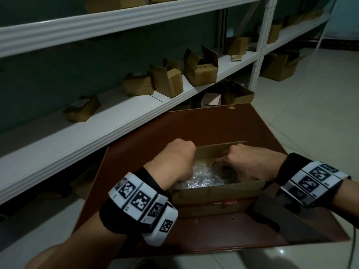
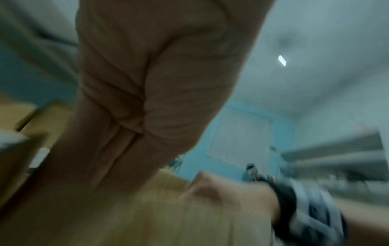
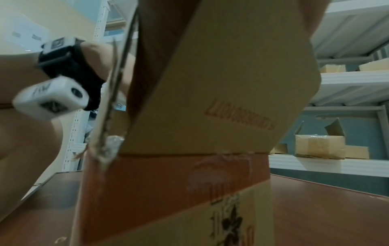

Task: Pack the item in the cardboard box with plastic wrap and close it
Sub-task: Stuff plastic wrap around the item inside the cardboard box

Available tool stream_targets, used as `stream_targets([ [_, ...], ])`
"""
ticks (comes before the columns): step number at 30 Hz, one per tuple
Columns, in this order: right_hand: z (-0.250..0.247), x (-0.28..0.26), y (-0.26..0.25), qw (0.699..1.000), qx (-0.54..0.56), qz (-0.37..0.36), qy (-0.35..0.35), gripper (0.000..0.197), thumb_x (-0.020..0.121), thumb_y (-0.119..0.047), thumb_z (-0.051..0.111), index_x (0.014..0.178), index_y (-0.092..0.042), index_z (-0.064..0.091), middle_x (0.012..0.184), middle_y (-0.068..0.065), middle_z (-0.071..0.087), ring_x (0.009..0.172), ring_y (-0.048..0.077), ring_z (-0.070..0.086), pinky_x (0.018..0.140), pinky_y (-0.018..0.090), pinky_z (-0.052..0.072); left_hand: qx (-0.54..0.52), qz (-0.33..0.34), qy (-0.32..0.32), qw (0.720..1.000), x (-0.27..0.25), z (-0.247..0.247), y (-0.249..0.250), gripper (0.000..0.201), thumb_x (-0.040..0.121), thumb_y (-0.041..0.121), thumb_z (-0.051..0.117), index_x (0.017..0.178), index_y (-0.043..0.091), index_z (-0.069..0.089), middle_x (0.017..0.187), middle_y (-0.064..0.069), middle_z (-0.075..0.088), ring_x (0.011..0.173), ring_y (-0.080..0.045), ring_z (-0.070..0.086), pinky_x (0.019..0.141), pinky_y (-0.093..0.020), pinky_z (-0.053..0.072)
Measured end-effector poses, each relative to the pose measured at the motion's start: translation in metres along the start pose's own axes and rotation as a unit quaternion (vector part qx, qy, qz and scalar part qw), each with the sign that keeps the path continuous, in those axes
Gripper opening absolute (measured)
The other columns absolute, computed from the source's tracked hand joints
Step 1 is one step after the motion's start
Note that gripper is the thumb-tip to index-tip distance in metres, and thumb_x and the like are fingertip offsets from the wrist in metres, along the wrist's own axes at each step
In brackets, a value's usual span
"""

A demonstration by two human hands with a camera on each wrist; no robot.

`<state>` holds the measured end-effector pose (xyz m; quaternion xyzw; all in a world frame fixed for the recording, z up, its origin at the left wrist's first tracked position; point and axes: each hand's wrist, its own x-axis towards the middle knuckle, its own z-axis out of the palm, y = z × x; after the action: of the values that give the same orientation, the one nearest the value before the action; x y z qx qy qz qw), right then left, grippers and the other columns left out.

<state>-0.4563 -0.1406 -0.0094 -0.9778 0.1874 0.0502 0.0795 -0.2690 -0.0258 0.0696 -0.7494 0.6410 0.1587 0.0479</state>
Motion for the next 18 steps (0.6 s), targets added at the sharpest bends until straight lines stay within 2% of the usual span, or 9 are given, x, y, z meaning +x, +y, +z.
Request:
stream_targets([
  [3,0.009,0.002,0.007,1.000,-0.018,0.006,0.002,0.025,0.096,-0.028,0.057,0.121,-0.030,0.060,0.102,-0.013,0.064,0.077,-0.002,0.061,0.063,0.014,0.053,0.012,-0.004,0.010,1.000,-0.002,0.003,0.008,0.046,0.078,0.023,0.092,0.068,0.022,0.047,0.083,0.000,0.053,0.081,-0.019,0.060,0.070,-0.029,0.055],
  [5,0.014,0.004,0.012,0.999,-0.032,0.009,0.008,0.025,0.094,-0.032,0.058,0.119,-0.033,0.059,0.102,-0.013,0.064,0.077,-0.002,0.062,0.064,0.017,0.057,0.017,0.005,0.050,0.999,-0.004,0.002,0.009,0.047,0.079,0.024,0.091,0.069,0.022,0.046,0.086,-0.001,0.054,0.078,-0.019,0.058,0.069,-0.028,0.054],
  [7,0.014,0.004,0.013,0.999,-0.033,0.009,0.010,0.025,0.093,-0.032,0.058,0.118,-0.033,0.060,0.100,-0.013,0.064,0.077,-0.002,0.063,0.064,0.020,0.058,0.020,0.016,0.062,0.998,-0.007,0.006,0.011,0.044,0.082,0.020,0.089,0.070,0.021,0.046,0.092,-0.002,0.058,0.079,-0.019,0.059,0.070,-0.028,0.054],
  [10,0.010,0.003,0.010,1.000,-0.021,0.004,0.004,0.026,0.091,-0.031,0.058,0.116,-0.033,0.060,0.099,-0.014,0.064,0.079,-0.001,0.063,0.064,0.020,0.058,0.029,0.004,0.012,1.000,-0.008,0.015,0.011,0.041,0.085,0.013,0.084,0.070,0.019,0.045,0.084,0.000,0.049,0.077,-0.019,0.054,0.067,-0.027,0.048],
  [13,0.009,0.001,0.007,1.000,-0.016,0.004,0.003,0.027,0.088,-0.039,0.055,0.114,-0.033,0.060,0.098,-0.015,0.065,0.079,0.000,0.065,0.063,0.019,0.058,0.042,0.005,-0.050,0.998,-0.003,0.016,0.009,0.035,0.086,0.012,0.079,0.068,0.018,0.049,0.078,0.000,0.050,0.080,-0.022,0.058,0.065,-0.028,0.048],
  [15,0.006,-0.001,0.004,1.000,-0.012,0.006,-0.003,0.030,0.086,-0.041,0.052,0.113,-0.031,0.061,0.099,-0.013,0.065,0.083,0.002,0.066,0.066,0.021,0.059,0.045,0.009,-0.081,0.996,-0.001,0.015,0.009,0.034,0.089,0.010,0.075,0.066,0.014,0.050,0.075,-0.002,0.051,0.071,-0.021,0.056,0.061,-0.030,0.048],
  [18,-0.003,-0.006,-0.004,1.000,0.014,0.005,0.001,0.035,0.087,-0.030,0.060,0.122,-0.028,0.059,0.105,-0.009,0.066,0.090,0.004,0.065,0.073,0.024,0.061,0.066,0.022,-0.125,0.990,0.003,0.021,0.008,0.031,0.094,0.010,0.069,0.069,0.010,0.051,0.076,-0.003,0.052,0.066,-0.018,0.051,0.069,-0.033,0.053],
])
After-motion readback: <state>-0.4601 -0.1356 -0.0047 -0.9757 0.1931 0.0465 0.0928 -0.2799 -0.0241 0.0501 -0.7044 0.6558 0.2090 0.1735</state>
